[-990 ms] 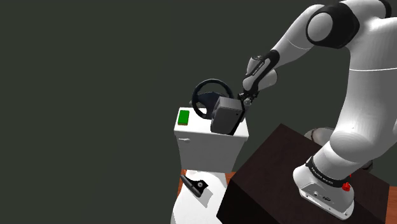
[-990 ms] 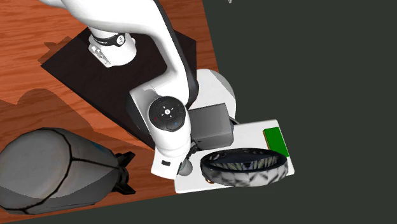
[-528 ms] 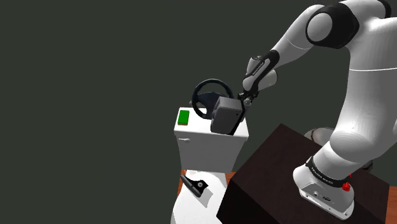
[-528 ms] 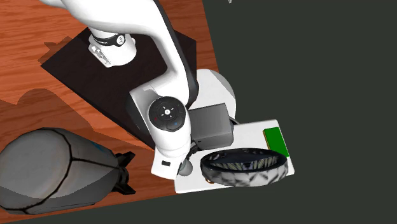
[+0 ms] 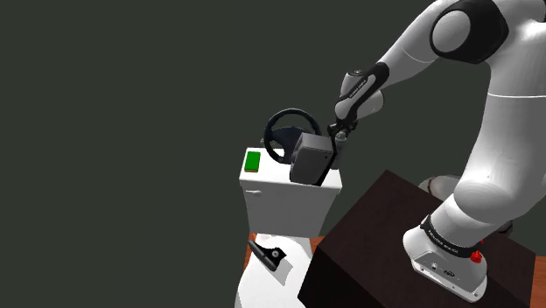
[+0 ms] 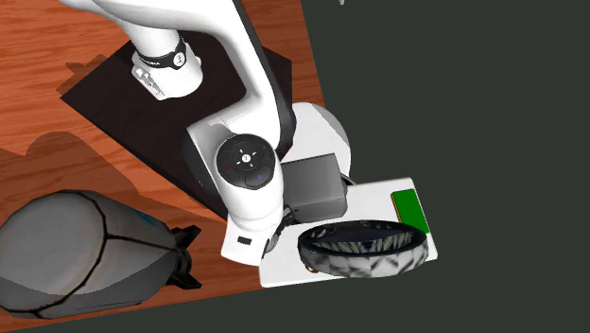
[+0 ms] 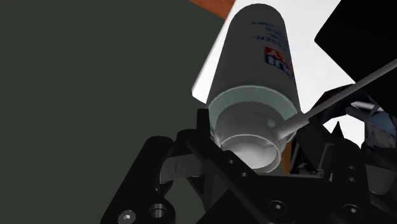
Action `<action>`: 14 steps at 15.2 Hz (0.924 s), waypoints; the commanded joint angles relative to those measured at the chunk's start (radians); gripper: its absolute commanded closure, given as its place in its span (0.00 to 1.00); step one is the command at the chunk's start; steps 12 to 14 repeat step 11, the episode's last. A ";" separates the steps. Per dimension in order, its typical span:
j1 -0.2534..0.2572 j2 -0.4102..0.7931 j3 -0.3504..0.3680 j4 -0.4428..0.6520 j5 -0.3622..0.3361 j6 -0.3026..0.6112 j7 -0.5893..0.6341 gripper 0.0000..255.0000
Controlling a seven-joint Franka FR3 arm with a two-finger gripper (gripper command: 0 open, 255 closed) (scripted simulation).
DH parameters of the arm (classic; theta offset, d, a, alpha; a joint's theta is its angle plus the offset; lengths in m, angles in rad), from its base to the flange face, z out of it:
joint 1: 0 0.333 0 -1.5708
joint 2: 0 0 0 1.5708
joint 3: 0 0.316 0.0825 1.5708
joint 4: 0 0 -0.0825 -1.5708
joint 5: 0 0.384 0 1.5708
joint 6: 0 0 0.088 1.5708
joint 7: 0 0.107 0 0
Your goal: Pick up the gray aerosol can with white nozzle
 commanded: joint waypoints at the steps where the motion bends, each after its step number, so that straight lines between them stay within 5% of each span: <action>1: 0.002 -0.029 -0.003 -0.004 -0.003 -0.024 -0.001 1.00; 14: 0.011 -0.128 -0.012 -0.009 -0.014 -0.117 -0.003 1.00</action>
